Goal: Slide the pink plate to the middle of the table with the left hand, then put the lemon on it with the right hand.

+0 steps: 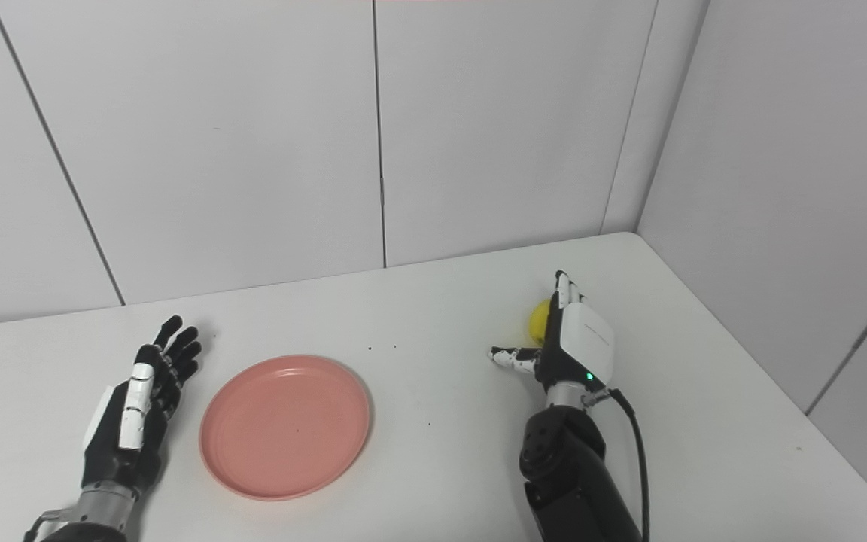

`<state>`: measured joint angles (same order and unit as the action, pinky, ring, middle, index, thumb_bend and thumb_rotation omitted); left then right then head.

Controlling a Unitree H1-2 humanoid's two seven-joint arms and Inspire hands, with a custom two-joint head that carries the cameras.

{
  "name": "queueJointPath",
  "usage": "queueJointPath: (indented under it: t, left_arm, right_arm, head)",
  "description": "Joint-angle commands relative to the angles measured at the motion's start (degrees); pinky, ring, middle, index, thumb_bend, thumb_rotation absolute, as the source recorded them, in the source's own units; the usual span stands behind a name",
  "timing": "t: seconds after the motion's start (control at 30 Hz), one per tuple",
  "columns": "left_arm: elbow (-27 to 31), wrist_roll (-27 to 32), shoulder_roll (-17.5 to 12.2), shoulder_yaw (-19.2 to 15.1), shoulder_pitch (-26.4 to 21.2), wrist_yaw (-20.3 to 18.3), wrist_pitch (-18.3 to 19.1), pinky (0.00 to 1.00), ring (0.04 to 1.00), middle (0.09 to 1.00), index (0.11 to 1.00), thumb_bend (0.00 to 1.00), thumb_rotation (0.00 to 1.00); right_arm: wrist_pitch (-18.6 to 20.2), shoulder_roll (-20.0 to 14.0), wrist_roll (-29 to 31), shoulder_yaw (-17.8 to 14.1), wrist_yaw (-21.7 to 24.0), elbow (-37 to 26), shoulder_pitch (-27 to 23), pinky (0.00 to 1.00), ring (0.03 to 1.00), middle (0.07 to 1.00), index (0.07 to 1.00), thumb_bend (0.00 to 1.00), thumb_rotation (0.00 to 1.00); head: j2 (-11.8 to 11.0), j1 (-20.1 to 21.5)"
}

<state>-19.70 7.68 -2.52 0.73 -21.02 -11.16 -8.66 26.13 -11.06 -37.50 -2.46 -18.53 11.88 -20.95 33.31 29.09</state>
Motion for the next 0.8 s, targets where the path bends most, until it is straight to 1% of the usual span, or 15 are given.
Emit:
queueJointPath:
  t: [0.0,0.13,0.27,0.3,0.33,0.37,0.43,0.47,0.53,0.57,0.6,0.63,0.67,0.7,0.77]
  left_arm:
    - [-1.1,0.1,-0.5,-0.1,0.1,-0.6,-1.8,0.97,0.951,0.947,0.940,0.57,1.00]
    - [-1.3,0.5,-0.4,-0.1,0.1,-1.0,-2.0,0.97,0.952,0.947,0.940,0.56,1.00]
    - [-1.0,0.4,-0.3,-0.2,0.2,-0.8,-1.8,0.97,0.949,0.945,0.938,0.57,1.00]
    - [-0.9,0.4,-0.3,-0.2,0.2,-0.8,-1.8,0.97,0.950,0.946,0.939,0.57,1.00]
    - [-0.9,0.4,-0.3,-0.1,0.2,-0.8,-1.8,0.97,0.951,0.947,0.940,0.57,1.00]
    - [-0.8,0.3,-0.3,-0.1,0.2,-0.8,-1.7,0.97,0.951,0.947,0.940,0.57,1.00]
    - [-0.6,0.3,-0.3,-0.1,0.3,-0.8,-1.6,0.97,0.951,0.947,0.941,0.56,1.00]
    - [-0.5,0.2,-0.3,-0.1,0.3,-0.7,-1.6,0.97,0.951,0.947,0.941,0.56,1.00]
    - [-0.5,0.3,-0.3,-0.1,0.4,-0.7,-1.7,0.97,0.951,0.947,0.941,0.56,1.00]
    - [-0.4,0.3,-0.3,-0.1,0.4,-0.7,-1.7,0.97,0.951,0.947,0.941,0.56,1.00]
    - [-0.3,0.3,-0.3,-0.1,0.4,-0.6,-1.5,0.97,0.951,0.946,0.941,0.55,1.00]
    - [-0.3,0.2,-0.2,-0.1,0.4,-0.6,-1.4,0.97,0.949,0.944,0.939,0.56,1.00]
    - [-0.3,0.1,-0.2,-0.1,0.4,-0.5,-1.4,0.97,0.949,0.943,0.939,0.56,1.00]
    - [-0.4,0.0,-0.2,-0.1,0.4,-0.4,-1.5,0.97,0.948,0.942,0.939,0.56,1.00]
    - [-0.2,0.1,-0.1,-0.1,0.5,-0.4,-1.4,0.97,0.948,0.943,0.939,0.55,1.00]
  right_arm:
    - [-0.3,-1.5,0.0,0.0,-0.7,-0.4,-2.5,0.95,0.954,0.954,0.967,0.71,0.16]
    - [0.2,-2.1,0.1,0.2,-0.6,0.5,-2.8,0.94,0.952,0.954,0.967,0.68,0.15]
    - [0.0,-2.7,0.1,0.5,-0.8,1.2,-3.0,0.94,0.948,0.954,0.965,0.62,0.09]
    - [-0.2,-2.7,0.4,0.4,-0.9,1.3,-3.1,0.92,0.939,0.951,0.961,0.60,0.04]
    - [-0.7,-2.6,0.8,0.2,-1.3,1.5,-3.1,0.92,0.937,0.950,0.960,0.59,0.03]
    - [-1.2,-2.5,1.2,-0.1,-1.9,1.9,-3.2,0.86,0.911,0.938,0.949,0.56,0.01]
    - [-2.2,-2.3,1.9,-0.5,-3.0,2.6,-3.3,0.76,0.856,0.904,0.923,0.55,0.00]
    - [-2.8,-2.2,2.4,-0.7,-3.7,3.0,-3.4,0.75,0.849,0.900,0.920,0.55,0.00]
    - [-3.9,-2.0,3.5,-1.1,-4.8,3.5,-3.4,0.67,0.786,0.867,0.903,0.55,0.00]
    - [-4.3,-1.8,3.9,-1.2,-5.2,3.6,-3.5,0.62,0.738,0.832,0.896,0.54,0.00]
    - [-4.8,-1.7,4.2,-1.3,-5.9,3.8,-3.6,0.52,0.589,0.689,0.883,0.53,0.00]
    - [-5.3,-1.4,4.8,-1.7,-6.4,3.9,-3.7,0.43,0.493,0.596,0.868,0.52,0.00]
    - [-5.5,-1.2,5.4,-2.0,-6.7,4.0,-3.9,0.36,0.449,0.555,0.854,0.52,0.00]
    - [-5.5,-1.0,5.9,-2.3,-6.9,4.1,-4.0,0.32,0.442,0.519,0.839,0.52,0.00]
    - [-4.9,-0.9,6.1,-2.4,-7.4,4.3,-4.2,0.32,0.450,0.500,0.819,0.52,0.00]
  head:
    - [0.1,0.0]
    - [0.2,-0.2]
    - [0.0,-0.3]
    - [0.0,-0.3]
    - [0.1,-0.3]
    - [0.1,-0.3]
    - [0.0,-0.4]
    - [-0.1,-0.6]
    - [0.3,-0.6]
    - [0.4,-0.5]
    - [0.3,-0.5]
    - [0.2,-0.5]
    - [0.2,-0.5]
    - [0.2,-1.0]
    - [0.3,-1.1]
